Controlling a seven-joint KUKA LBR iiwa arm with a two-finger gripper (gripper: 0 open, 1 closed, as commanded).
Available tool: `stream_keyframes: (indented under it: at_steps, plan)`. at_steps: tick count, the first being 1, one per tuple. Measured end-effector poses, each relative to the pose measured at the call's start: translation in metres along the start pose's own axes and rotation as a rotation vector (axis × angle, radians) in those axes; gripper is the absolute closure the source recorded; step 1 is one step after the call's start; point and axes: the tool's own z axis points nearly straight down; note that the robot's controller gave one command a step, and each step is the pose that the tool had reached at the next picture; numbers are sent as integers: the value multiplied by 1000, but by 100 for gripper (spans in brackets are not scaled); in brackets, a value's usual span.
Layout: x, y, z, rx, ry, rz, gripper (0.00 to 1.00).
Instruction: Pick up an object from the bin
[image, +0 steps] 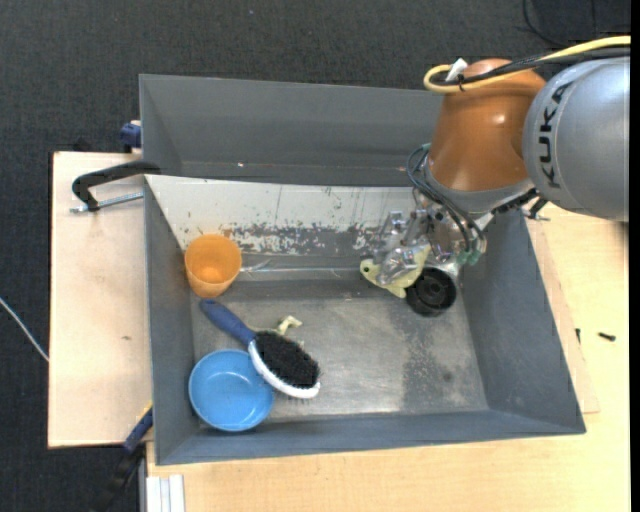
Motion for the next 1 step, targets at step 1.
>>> stream_keyframes:
  at_steps: [1]
  plan:
    - [-3,0,-44,0,3,1,100]
